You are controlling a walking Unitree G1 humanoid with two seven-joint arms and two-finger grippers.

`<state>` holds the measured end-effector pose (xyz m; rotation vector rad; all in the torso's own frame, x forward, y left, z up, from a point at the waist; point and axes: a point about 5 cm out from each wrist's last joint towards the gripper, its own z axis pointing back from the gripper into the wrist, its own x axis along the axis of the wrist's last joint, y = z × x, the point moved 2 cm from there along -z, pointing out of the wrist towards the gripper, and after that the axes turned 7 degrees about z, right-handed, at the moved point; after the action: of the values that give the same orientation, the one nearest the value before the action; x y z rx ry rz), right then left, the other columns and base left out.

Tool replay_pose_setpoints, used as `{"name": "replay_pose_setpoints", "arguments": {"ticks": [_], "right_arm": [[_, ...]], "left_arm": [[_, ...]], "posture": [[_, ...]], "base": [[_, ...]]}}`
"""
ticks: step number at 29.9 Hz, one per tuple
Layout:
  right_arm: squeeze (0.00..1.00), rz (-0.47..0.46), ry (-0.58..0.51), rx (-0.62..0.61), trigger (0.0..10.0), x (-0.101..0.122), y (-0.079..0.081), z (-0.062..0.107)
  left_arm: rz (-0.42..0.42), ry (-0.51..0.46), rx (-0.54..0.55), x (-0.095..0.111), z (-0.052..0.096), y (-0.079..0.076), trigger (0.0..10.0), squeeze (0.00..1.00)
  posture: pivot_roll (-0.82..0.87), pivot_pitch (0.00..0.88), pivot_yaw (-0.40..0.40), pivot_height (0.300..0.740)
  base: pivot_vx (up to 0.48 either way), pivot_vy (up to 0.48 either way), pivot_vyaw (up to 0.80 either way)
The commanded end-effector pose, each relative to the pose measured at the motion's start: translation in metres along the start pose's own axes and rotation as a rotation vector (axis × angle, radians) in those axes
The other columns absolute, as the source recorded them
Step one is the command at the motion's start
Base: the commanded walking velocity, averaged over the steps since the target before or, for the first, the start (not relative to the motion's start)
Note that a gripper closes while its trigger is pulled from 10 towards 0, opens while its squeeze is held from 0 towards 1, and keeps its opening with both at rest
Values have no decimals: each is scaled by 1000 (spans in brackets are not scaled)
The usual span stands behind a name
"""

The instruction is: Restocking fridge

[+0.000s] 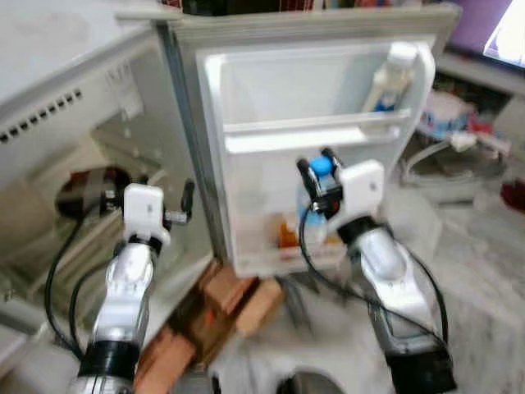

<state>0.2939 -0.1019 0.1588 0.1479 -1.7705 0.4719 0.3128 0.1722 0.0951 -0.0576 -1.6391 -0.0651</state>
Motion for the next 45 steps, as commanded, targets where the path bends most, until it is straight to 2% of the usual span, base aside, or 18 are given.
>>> {"name": "replay_pose_setpoints", "arguments": {"ticks": [1,4,9,25,40,44,45], "right_arm": [[0,-25,-33,35,10000,8,6,0],[0,-51,-46,72,10000,9,16,1],[0,-67,-46,89,10000,9,21,2],[0,-67,-42,100,10000,8,19,3],[0,-26,-29,64,10000,-5,11,9],[0,1,-19,61,10000,-12,11,13],[0,37,-22,76,10000,-14,13,14]], "left_arm": [[-18,14,27,-2,1,6,10000,0],[-34,18,30,-2,3,9,10000,0],[-37,23,33,-3,5,10,10000,0],[-42,38,72,-5,4,12,10000,0],[-51,46,98,-4,1,17,10000,0],[-59,46,101,-4,0,19,10000,0],[-64,47,101,-4,2,20,10000,0]], "posture": [[-32,68,0,740],[-28,74,3,740],[-23,79,3,736],[-28,83,1,641],[-26,82,-3,641],[-25,81,3,641],[-26,82,5,641]], "base": [[0,0,0],[0,0,0],[0,0,0],[0,0,0],[0,0,0],[0,0,0],[0,0,0]]}}
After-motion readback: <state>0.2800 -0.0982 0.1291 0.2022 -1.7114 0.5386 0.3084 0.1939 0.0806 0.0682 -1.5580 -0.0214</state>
